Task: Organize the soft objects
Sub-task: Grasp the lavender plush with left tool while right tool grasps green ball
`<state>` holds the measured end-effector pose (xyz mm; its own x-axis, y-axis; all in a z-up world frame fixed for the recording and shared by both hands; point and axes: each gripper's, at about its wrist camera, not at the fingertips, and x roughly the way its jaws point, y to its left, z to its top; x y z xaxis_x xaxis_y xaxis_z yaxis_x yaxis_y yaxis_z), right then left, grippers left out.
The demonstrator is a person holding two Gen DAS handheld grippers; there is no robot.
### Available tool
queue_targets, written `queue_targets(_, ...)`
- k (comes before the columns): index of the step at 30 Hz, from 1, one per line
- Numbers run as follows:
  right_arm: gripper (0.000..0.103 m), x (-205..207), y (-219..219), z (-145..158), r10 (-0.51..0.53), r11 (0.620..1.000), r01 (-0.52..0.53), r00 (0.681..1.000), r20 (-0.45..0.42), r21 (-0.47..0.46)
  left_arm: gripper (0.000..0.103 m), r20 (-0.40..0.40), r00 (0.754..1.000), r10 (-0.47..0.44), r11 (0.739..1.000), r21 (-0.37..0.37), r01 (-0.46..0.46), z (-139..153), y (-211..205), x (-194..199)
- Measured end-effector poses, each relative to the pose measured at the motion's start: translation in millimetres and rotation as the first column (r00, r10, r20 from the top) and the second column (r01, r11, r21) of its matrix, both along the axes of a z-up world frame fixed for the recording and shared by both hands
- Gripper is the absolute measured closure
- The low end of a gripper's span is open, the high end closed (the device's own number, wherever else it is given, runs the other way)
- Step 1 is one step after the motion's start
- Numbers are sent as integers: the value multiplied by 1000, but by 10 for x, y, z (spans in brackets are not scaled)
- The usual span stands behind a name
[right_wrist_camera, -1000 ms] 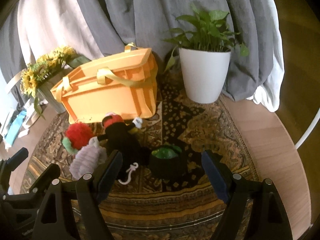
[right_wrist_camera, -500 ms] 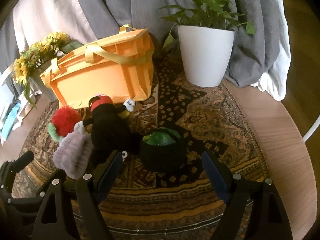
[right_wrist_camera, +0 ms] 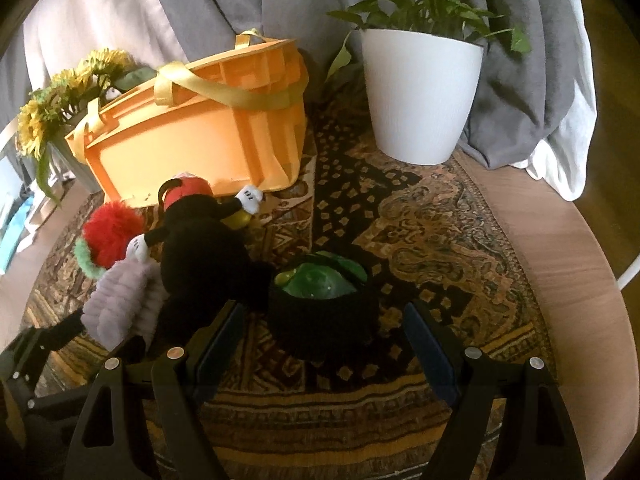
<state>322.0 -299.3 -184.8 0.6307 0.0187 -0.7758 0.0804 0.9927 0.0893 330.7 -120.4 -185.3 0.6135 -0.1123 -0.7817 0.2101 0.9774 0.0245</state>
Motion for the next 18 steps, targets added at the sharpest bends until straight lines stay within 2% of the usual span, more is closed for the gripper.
queue_targets(1, 22, 10, 1, -14, -1, 1000, 1, 1000, -3, -2, 47, -8, 1000, -2, 1000, 2, 2, -19, -3, 15)
queue_targets(4, 26, 29, 3, -40, -1, 1000, 1, 1000, -5, 2, 54, -18, 1000, -7, 1000, 5, 7, -52, -12, 38)
queue_targets(7, 41, 39, 4, -56, 1, 1000, -1, 1000, -12, 14, 56, -10, 1000, -23, 1000, 3, 23, -44, -8, 25)
queue_targets(18, 42, -112, 51, 59, 9, 999, -9, 1000, 3, 38, 60, 53, 998, -44, 999, -14, 45, 163, 47, -100)
